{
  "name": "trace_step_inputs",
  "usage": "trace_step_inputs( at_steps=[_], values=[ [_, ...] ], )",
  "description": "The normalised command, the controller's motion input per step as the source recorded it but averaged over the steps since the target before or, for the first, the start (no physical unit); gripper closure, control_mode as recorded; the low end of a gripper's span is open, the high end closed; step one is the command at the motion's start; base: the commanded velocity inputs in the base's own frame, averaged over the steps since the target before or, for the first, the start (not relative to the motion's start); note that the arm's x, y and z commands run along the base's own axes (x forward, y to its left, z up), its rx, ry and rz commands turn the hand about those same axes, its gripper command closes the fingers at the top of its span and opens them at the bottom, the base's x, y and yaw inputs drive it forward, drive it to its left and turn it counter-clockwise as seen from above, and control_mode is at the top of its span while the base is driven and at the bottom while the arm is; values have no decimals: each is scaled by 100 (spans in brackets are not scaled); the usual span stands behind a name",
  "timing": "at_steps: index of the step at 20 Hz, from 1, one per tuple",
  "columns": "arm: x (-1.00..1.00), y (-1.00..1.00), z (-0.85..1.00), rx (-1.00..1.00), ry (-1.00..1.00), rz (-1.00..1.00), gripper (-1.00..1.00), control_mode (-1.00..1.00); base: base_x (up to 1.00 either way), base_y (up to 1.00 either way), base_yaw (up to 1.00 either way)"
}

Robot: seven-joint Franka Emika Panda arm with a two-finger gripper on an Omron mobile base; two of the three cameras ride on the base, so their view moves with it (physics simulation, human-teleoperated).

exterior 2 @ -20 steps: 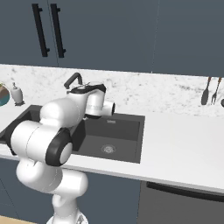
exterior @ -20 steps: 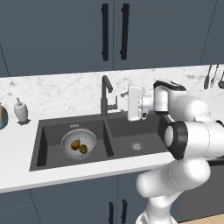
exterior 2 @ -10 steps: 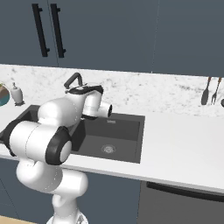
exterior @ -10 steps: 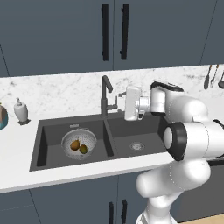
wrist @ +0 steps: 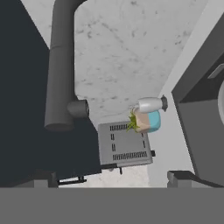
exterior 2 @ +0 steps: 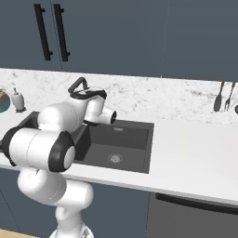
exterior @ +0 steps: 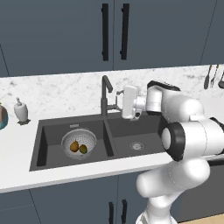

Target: Put the colander in the sink, put the pear, mango in the colander, and turn on the sink faucet and pour water over the colander.

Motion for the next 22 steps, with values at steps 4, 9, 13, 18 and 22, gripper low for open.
trace_step_inputs(
  at_steps=[4,9,13,18,22],
  values=[
    [22,2,0,0,0,-6,-100,-100,0,0,0],
    [12,10,-1,0,0,-4,-100,-100,0,0,0],
    [12,9,0,0,0,-2,-100,-100,0,0,0],
    [6,15,0,0,0,0,-100,-100,0,0,0],
    [3,16,-1,0,0,0,-100,-100,0,0,0]
  ],
)
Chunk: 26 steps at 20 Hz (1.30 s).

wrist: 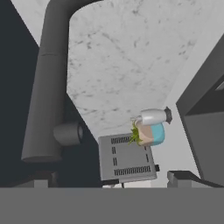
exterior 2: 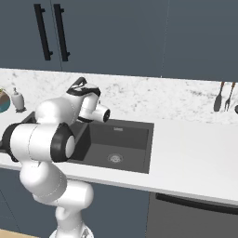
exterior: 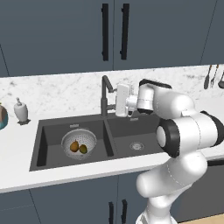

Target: Put the colander in the sink, put the pear, mango in the colander, and turn on the sink faucet and pour water over the colander.

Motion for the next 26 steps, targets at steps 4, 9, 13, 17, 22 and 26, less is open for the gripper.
trace_step_inputs(
  at_steps=[4,9,13,17,22,26],
  values=[
    [8,11,-2,0,0,0,-100,-100,0,0,0],
    [21,1,-2,0,0,-1,-100,-100,0,0,0],
    [22,-5,-11,0,1,-5,-100,-100,0,0,0],
    [15,-14,-22,0,1,-8,-100,-100,0,0,0],
    [16,-19,-19,0,2,-8,-100,-100,0,0,0],
    [28,-16,-14,0,7,-8,-100,-100,0,0,0]
  ],
)
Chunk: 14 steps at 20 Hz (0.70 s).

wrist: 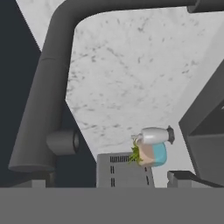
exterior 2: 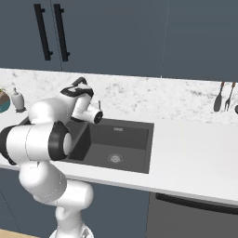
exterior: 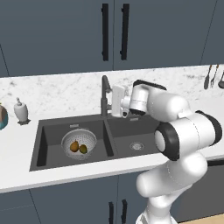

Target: Put the colander in the sink, put the pear, mango in the colander, and turn on the sink faucet and pour water over the colander.

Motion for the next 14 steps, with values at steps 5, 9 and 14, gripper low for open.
trace_step_inputs(
  at_steps=[5,9,14],
  values=[
    [27,-11,-17,0,11,-10,-100,-100,0,0,0],
    [36,-13,-18,0,15,-9,-100,-100,0,0,0],
    [37,-26,-11,0,16,-7,-100,-100,0,0,0]
  ],
)
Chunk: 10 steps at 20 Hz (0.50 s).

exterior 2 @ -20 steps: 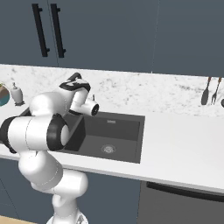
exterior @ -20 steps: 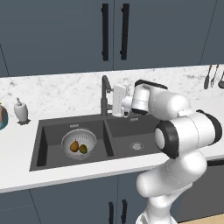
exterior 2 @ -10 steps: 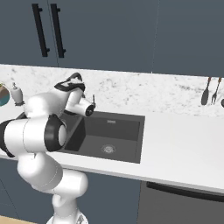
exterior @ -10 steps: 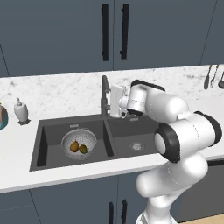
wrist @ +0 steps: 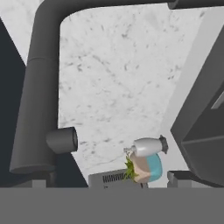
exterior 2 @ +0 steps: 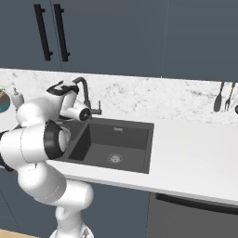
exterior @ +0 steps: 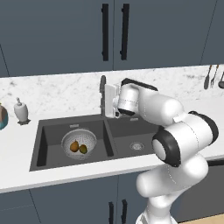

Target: Put the colander in the sink, put the pear, mango in the colander, and turn on the sink faucet and pour water over the colander.

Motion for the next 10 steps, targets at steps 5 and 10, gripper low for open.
trace_step_inputs(
  at_steps=[5,10],
  values=[
    [30,-32,-5,0,11,-3,-100,-100,0,0,0],
    [24,-31,-6,0,6,-1,-100,-100,0,0,0]
  ],
)
